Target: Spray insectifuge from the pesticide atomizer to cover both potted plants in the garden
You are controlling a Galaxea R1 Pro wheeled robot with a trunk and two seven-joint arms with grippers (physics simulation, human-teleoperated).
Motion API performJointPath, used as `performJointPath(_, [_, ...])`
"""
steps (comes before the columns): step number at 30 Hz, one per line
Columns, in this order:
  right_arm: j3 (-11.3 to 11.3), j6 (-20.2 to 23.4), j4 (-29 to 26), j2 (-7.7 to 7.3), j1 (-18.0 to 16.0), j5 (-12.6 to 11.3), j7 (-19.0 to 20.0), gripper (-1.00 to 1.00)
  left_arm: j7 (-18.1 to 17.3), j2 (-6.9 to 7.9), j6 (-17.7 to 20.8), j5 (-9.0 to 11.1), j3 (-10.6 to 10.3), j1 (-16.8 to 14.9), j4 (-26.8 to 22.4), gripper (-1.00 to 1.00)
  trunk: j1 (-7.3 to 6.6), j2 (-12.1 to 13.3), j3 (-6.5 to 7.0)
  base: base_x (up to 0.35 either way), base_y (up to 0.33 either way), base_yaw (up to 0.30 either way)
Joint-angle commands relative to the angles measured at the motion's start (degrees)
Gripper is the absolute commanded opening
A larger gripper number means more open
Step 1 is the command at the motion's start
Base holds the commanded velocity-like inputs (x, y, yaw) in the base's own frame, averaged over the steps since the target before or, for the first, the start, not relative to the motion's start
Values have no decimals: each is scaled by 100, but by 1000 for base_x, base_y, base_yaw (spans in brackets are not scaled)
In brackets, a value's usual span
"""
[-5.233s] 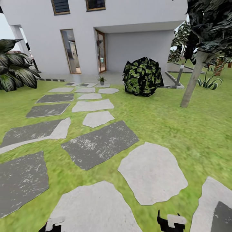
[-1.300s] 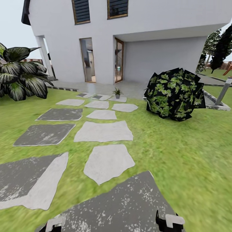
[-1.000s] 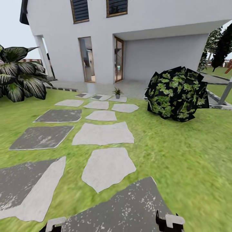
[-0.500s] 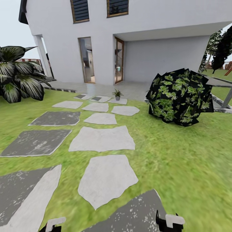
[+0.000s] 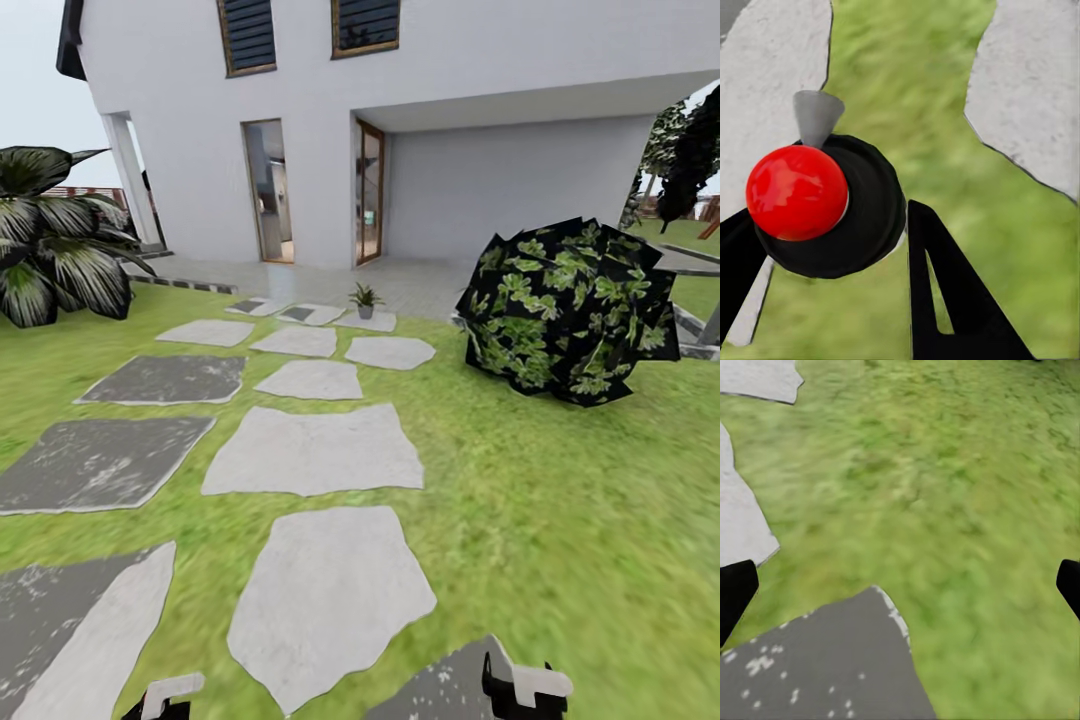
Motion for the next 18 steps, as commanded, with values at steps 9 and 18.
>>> performJointPath(9, [6,6,5,1,-4,56,-60,100,18,-1,-20,-52,33,-4,7,-100,2,-2,12,337,0,0])
performJointPath(18, [6,6,5,-8,-4,56,-62,100,14,-1,-20,-52,33,-4,7,-100,2,-2,22,337,0,0])
